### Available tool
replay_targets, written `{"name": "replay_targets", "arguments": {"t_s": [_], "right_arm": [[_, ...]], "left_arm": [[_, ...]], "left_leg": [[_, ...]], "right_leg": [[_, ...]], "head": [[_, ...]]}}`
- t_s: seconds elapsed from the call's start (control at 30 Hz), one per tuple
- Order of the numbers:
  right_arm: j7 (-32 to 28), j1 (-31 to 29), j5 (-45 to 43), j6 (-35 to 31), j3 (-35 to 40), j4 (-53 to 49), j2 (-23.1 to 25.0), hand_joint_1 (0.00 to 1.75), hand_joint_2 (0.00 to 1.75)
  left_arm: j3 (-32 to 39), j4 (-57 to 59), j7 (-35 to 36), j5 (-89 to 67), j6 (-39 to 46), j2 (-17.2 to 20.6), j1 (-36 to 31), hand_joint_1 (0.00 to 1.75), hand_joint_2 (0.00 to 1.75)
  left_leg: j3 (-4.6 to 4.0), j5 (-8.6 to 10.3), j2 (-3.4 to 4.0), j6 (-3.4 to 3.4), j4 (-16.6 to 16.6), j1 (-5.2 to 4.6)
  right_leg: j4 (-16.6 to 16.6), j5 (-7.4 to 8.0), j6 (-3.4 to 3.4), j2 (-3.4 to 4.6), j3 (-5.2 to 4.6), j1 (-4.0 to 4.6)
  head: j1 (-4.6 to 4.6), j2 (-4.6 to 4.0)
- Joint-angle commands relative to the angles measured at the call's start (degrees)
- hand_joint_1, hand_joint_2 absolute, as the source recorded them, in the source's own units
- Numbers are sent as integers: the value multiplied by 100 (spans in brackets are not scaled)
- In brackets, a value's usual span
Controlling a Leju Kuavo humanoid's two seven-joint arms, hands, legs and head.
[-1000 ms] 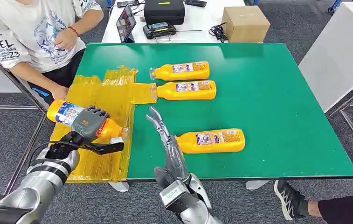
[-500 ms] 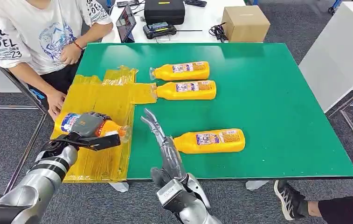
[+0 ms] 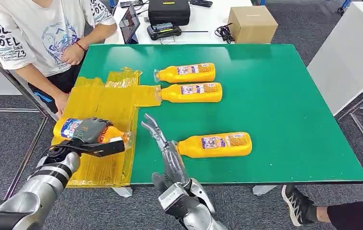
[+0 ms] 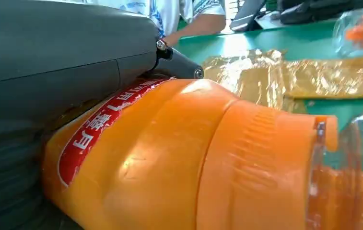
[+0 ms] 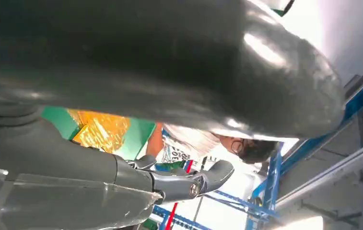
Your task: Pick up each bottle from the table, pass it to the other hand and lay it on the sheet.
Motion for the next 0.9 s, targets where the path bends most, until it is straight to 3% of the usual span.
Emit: {"name": "replay_targets", "arguments": {"t_s": [0.03, 0.13, 0.17, 0.53, 0.7, 0.9], "right_arm": [[23, -141, -19, 31, 106, 397, -36, 0, 0], [27, -141, -18, 37, 105, 432, -39, 0, 0], [26, -138, -21, 38, 102, 460, -36, 0, 0], [21, -148, -8, 46, 88, 603, -2, 0, 0], [-11, -180, 18, 45, 110, 759, 50, 0, 0], [-15, -195, 13, 41, 137, 846, 53, 0, 0]], "left_arm": [[-218, 606, 188, -128, -291, 23, -141, 0, 175], [-266, 651, 213, -150, -553, 16, -163, 0, 175], [-240, 668, 217, -114, -625, 4, -169, 0, 0], [148, 659, -7, 518, -1413, -17, -159, 0, 0], [562, 640, -445, 1285, -2233, 20, -173, 0, 0], [795, 423, -734, 1927, -2488, -59, -106, 0, 0]], "left_leg": [[35, -16, 12, -10, -1, 11], [28, -10, 11, -8, -4, 7], [18, -4, 5, -5, -5, 2], [39, -11, 13, -8, -6, 7], [58, -14, 19, -13, -11, 11], [60, -13, 14, -13, -7, 10]], "right_leg": [[-6, -10, -13, 8, 35, 12], [-8, -5, -11, 8, 28, 8], [-7, -2, -7, 3, 18, 3], [-9, -6, -11, 10, 38, 8], [-16, -5, -17, 16, 57, 12], [-11, -6, -17, 11, 61, 11]], "head": [[0, 0], [0, 0], [-2, 0], [-2, 0], [-2, 0], [-2, 0]]}}
